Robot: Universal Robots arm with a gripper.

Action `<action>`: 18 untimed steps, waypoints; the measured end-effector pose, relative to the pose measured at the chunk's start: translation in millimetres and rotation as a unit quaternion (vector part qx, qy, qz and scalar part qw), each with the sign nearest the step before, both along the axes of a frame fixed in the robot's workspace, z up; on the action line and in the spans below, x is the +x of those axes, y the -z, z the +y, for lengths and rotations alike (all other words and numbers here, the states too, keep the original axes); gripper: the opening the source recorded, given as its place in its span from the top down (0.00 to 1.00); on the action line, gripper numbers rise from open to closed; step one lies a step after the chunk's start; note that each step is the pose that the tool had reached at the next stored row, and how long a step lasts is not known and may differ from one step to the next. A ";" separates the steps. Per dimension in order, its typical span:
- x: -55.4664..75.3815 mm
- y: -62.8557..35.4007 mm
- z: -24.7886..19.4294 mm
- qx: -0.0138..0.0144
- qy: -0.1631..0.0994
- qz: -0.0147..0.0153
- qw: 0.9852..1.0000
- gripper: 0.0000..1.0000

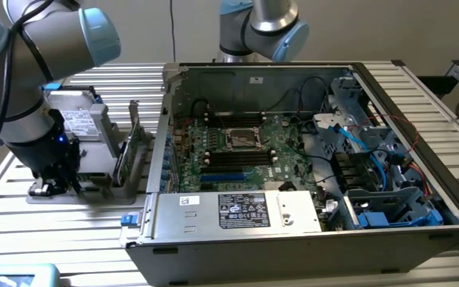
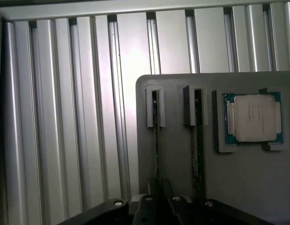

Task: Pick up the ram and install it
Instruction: 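Pick up the ram and move it above insertion slot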

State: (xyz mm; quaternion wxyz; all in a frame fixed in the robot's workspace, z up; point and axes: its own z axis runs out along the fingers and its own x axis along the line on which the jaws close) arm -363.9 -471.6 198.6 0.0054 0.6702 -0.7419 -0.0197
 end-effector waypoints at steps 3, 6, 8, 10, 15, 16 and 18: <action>-0.1 -12.7 0.0 0.000 0.000 0.000 1.000 0.86; -0.2 -26.5 -0.1 0.000 0.000 0.000 1.000 0.86; -0.3 -35.4 0.0 0.000 0.000 0.000 1.000 0.86; -0.3 -44.4 0.0 0.000 -0.001 0.000 1.000 0.86; -0.3 -67.5 0.0 0.000 -0.014 0.000 1.000 0.86; -0.3 -71.9 0.0 0.000 -0.017 0.000 1.000 0.86; -0.3 -80.9 -0.1 0.000 -0.022 0.000 1.000 0.86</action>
